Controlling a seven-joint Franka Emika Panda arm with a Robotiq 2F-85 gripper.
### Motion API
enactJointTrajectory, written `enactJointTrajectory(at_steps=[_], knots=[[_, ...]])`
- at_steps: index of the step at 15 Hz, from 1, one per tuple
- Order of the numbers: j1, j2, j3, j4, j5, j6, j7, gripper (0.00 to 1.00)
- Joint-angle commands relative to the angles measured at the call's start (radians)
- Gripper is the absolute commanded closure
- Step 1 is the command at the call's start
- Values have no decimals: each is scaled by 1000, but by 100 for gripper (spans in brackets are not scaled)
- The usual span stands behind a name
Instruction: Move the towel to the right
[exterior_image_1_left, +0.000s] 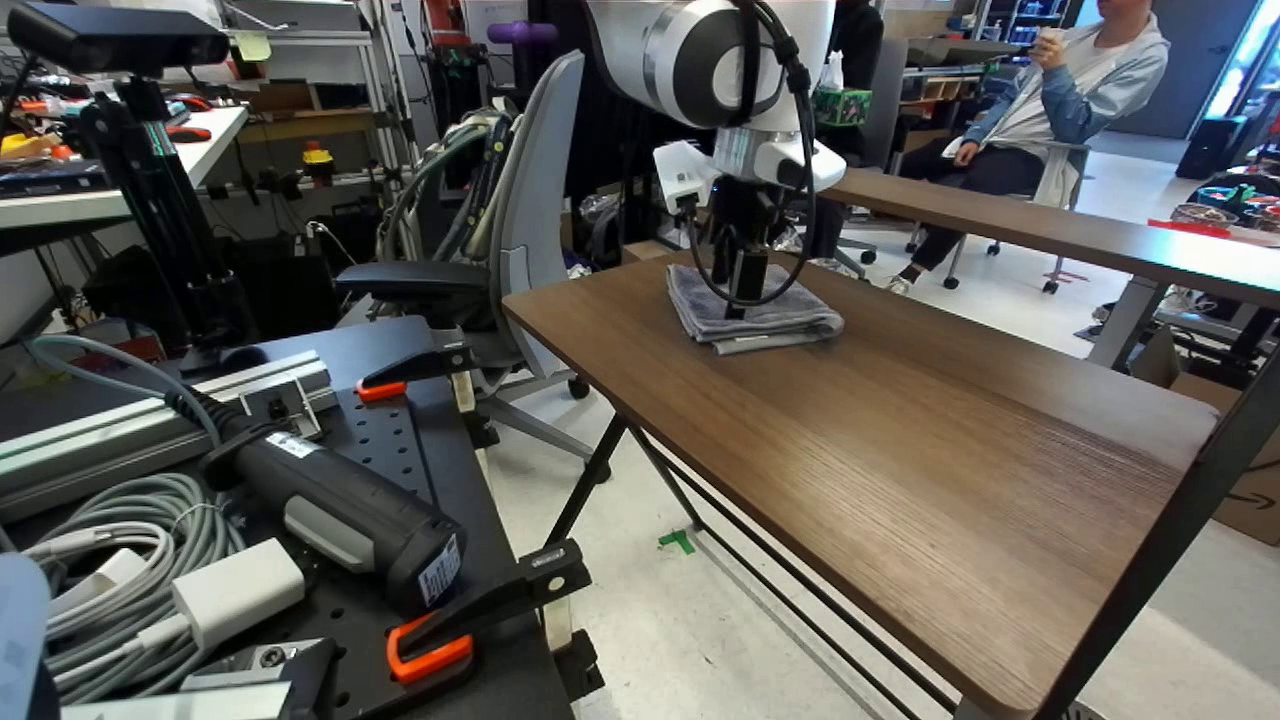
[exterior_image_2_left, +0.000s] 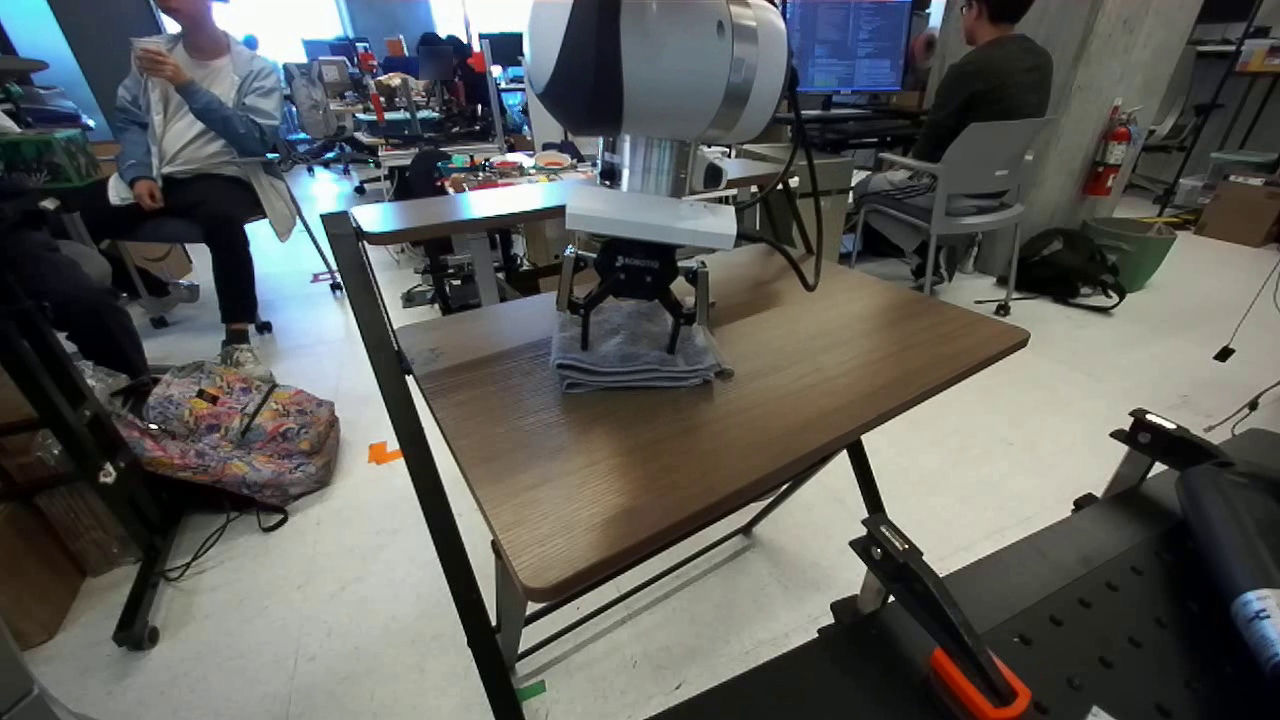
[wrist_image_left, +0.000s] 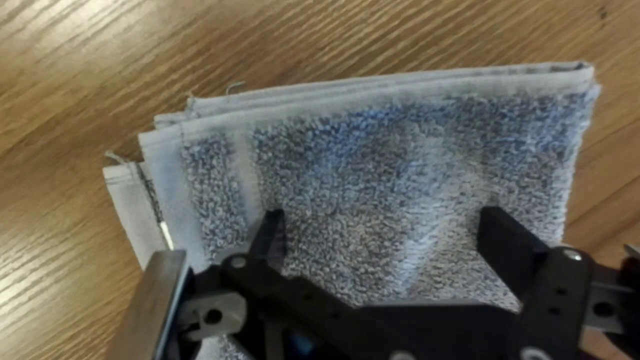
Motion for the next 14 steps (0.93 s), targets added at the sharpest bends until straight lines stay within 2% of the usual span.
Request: enactJointTrajectory(at_steps=[1,8,14], knots=[[-19,47,-18,74,-6,-54,13,0],[-120,80,-53,119,9,-155,14,0],[-241,102,-94,161,32,-204,39,0]])
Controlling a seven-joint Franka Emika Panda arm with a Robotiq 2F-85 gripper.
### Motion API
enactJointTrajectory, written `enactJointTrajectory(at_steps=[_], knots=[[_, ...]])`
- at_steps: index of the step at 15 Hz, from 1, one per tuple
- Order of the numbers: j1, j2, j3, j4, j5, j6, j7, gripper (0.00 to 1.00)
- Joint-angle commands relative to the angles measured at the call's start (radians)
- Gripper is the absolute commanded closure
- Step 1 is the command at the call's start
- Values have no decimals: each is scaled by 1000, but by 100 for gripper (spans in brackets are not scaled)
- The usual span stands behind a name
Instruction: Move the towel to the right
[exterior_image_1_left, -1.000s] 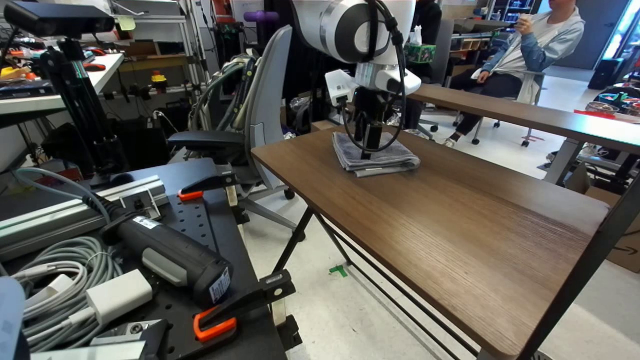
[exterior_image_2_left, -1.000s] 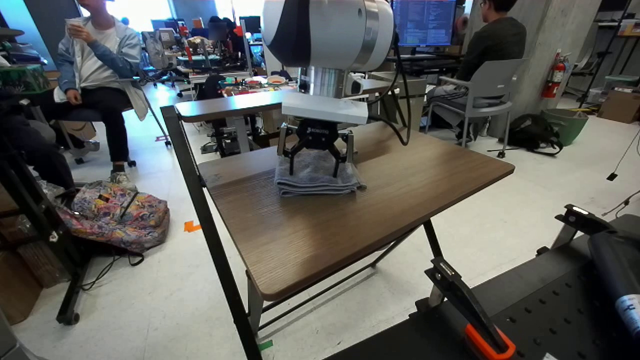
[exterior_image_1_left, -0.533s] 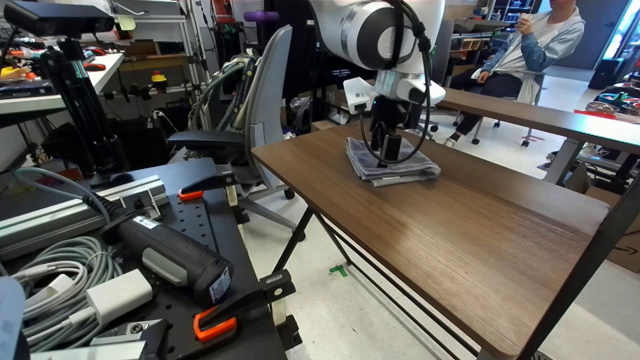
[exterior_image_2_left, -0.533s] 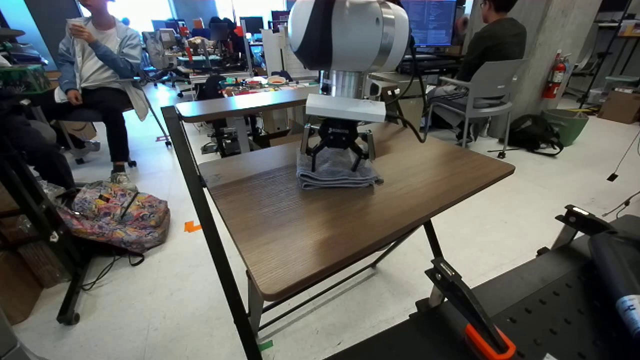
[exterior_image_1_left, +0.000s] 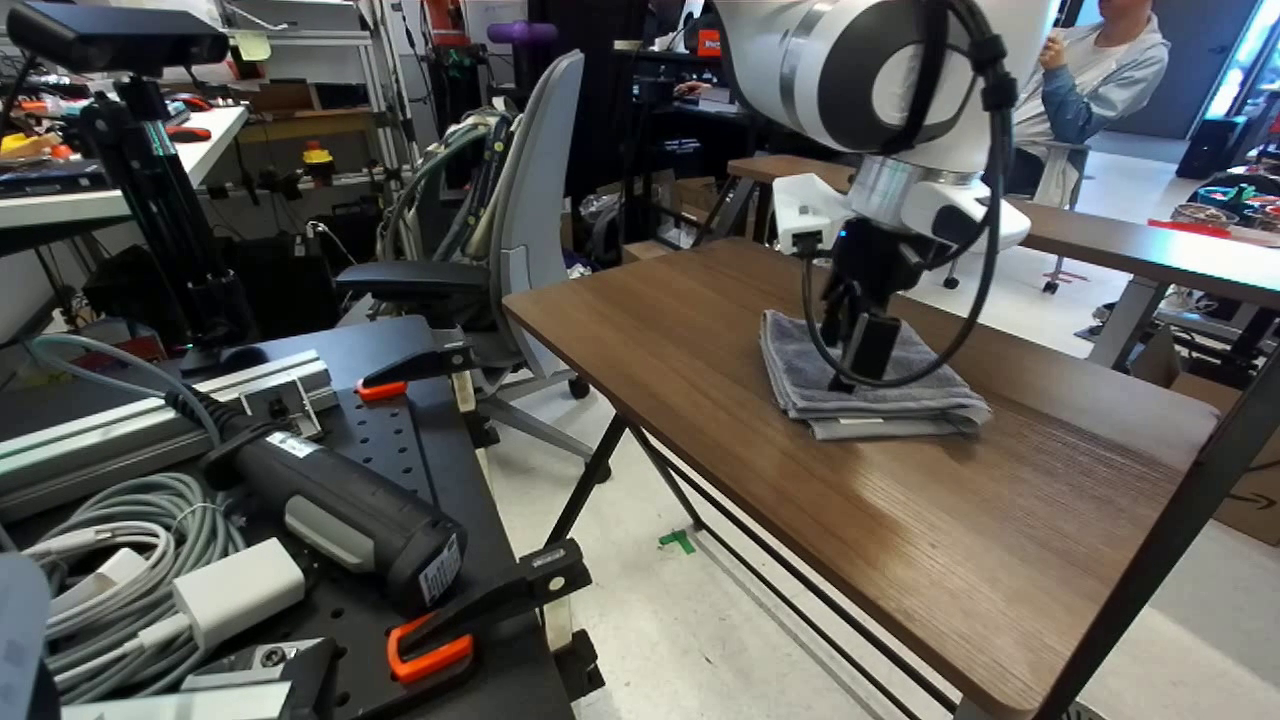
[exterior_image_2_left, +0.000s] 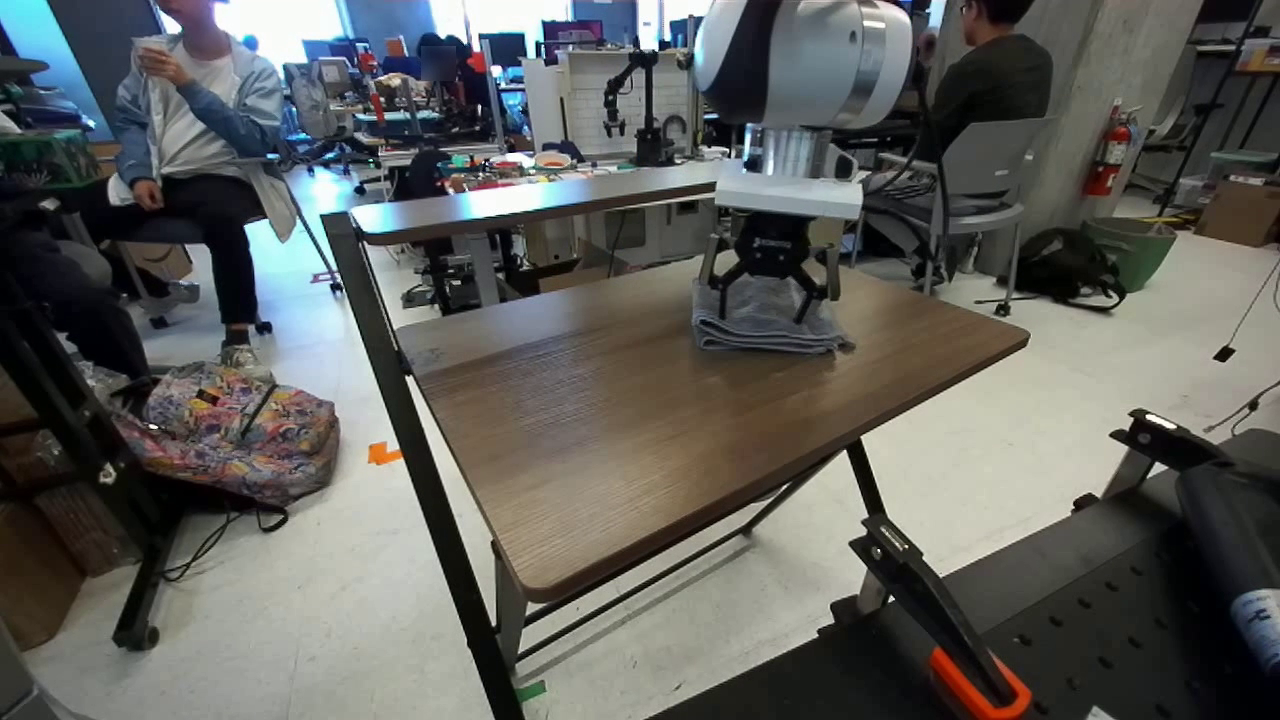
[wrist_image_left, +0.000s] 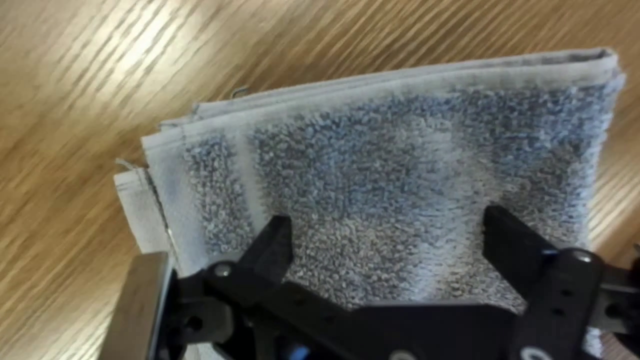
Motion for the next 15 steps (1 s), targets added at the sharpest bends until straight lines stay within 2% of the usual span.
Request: enactJointTrajectory(at_steps=[1,3,6,12,13,14,15], knots=[[-58,57,-38,70,23,-46,39,0],[-91,55,-46,82,33,-58,44,0],[-118,-14,-37,30,40,-46,21,0],[-111,-286,-10,-256,65,77,-31,0],[-103,-325,-14,-302,49,68,-50,0],[-102,-209,-30,-152,40,26,-9,0],[-99,-251,-28,-196,39,26,-19,0]])
